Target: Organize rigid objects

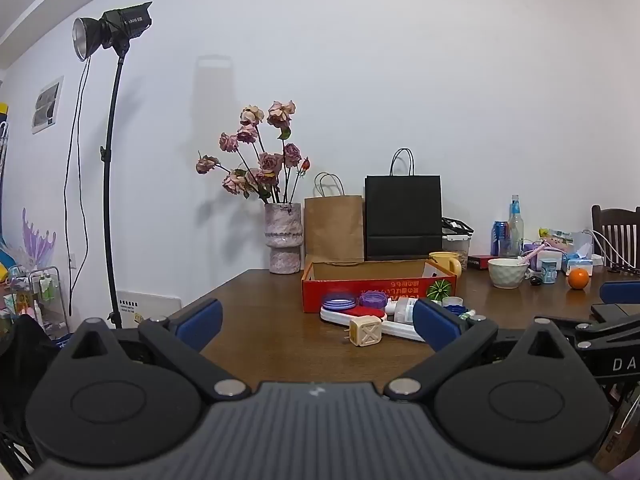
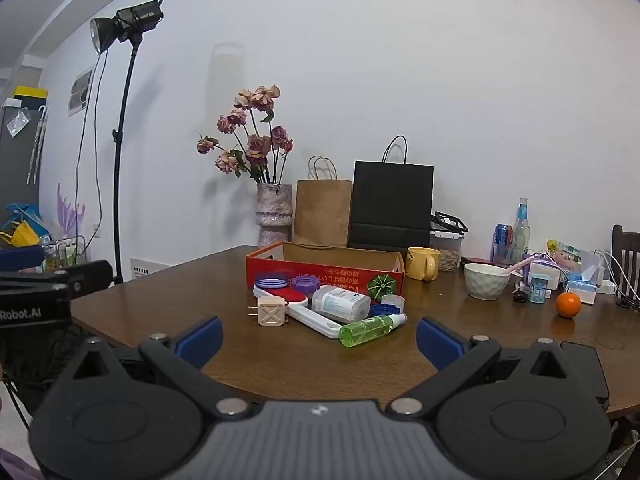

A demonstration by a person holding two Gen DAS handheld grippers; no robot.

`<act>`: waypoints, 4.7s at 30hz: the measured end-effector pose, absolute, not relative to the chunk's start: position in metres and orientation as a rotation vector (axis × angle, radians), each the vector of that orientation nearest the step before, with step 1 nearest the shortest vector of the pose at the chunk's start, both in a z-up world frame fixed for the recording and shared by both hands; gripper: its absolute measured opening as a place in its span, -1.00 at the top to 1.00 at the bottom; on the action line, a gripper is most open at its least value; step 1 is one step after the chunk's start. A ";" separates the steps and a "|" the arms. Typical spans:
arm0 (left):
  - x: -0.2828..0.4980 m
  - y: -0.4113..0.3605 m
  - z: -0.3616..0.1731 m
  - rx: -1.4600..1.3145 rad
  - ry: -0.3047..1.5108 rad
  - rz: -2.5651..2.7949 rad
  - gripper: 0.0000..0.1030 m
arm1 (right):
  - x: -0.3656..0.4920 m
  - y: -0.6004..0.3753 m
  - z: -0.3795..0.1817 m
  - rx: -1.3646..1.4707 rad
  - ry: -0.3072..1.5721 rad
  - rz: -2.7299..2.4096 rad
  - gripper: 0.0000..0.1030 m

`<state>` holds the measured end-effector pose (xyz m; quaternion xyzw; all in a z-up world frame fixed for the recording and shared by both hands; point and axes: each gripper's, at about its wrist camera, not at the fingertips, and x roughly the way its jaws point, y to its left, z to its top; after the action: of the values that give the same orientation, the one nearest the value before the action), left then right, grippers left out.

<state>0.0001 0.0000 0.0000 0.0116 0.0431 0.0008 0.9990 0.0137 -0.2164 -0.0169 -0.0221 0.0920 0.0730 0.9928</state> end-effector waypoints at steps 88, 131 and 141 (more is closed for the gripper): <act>0.001 -0.004 0.001 0.037 0.047 -0.011 -1.00 | 0.014 -0.217 -0.017 -0.048 0.156 0.136 -1.00; 0.318 -0.036 -0.048 0.053 0.436 -0.198 -1.00 | 0.302 -0.221 -0.057 -0.145 0.416 0.143 -0.99; 0.336 -0.018 -0.067 0.013 0.521 -0.194 -0.98 | 0.332 -0.222 -0.066 -0.225 0.470 0.150 -0.83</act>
<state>0.3359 -0.0175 -0.0672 0.0063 0.2570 -0.0959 0.9616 0.3322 -0.2218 -0.0660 -0.1111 0.2320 0.0742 0.9635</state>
